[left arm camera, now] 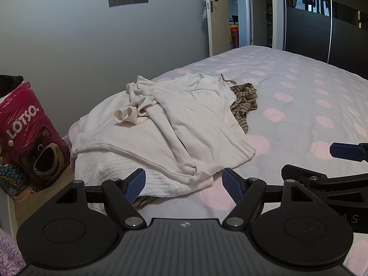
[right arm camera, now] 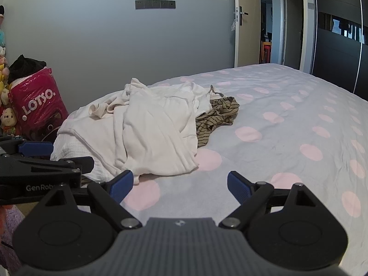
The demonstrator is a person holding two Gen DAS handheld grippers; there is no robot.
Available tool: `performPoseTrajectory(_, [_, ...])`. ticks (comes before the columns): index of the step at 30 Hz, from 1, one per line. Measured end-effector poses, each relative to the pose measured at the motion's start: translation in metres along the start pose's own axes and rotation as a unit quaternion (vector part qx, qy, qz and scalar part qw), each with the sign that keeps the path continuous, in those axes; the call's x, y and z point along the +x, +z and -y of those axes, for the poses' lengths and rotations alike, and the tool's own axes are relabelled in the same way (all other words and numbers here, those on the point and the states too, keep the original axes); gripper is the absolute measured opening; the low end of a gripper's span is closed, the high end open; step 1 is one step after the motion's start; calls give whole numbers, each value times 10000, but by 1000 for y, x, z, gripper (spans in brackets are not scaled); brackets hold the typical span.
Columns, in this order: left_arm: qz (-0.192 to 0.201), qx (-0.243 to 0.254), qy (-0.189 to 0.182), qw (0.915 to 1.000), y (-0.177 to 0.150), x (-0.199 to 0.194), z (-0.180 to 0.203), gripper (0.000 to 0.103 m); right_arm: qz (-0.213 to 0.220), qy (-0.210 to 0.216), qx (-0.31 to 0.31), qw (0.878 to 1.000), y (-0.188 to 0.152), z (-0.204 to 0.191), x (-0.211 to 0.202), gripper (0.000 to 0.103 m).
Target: Fold clothes
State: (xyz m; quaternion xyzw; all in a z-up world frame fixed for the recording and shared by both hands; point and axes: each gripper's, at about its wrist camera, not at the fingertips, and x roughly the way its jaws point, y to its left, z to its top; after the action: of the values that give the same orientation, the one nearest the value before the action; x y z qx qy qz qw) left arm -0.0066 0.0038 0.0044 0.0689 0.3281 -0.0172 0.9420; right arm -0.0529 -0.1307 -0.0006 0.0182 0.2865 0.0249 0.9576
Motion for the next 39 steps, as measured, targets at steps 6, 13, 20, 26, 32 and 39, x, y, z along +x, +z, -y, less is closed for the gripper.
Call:
performPoseTrajectory(6, [-7, 2, -8, 10000, 0, 0, -1, 72, -24, -5, -16, 10000, 0, -1, 1, 90])
performPoseTrajectory(13, [-33, 11, -30, 10000, 1, 0, -1, 72, -25, -51, -68, 10000, 0, -2, 3, 90])
performPoseTrajectory(20, [-66, 4, -43, 10000, 1, 3, 0, 72, -37, -59, -76, 9999, -1, -2, 4, 90])
performPoseTrajectory(26, [-122, 16, -74, 9999, 1, 7, 1, 72, -64, -57, -70, 9999, -1, 1, 6, 90])
performPoseTrajectory(32, [-244, 99, -156, 9995, 2, 20, 5, 72, -214, -110, 60, 9997, -1, 6, 10, 90])
performPoseTrajectory(39, [-457, 34, -214, 9987, 6, 53, 9, 72, -457, -468, 350, 9972, -5, 27, 22, 90])
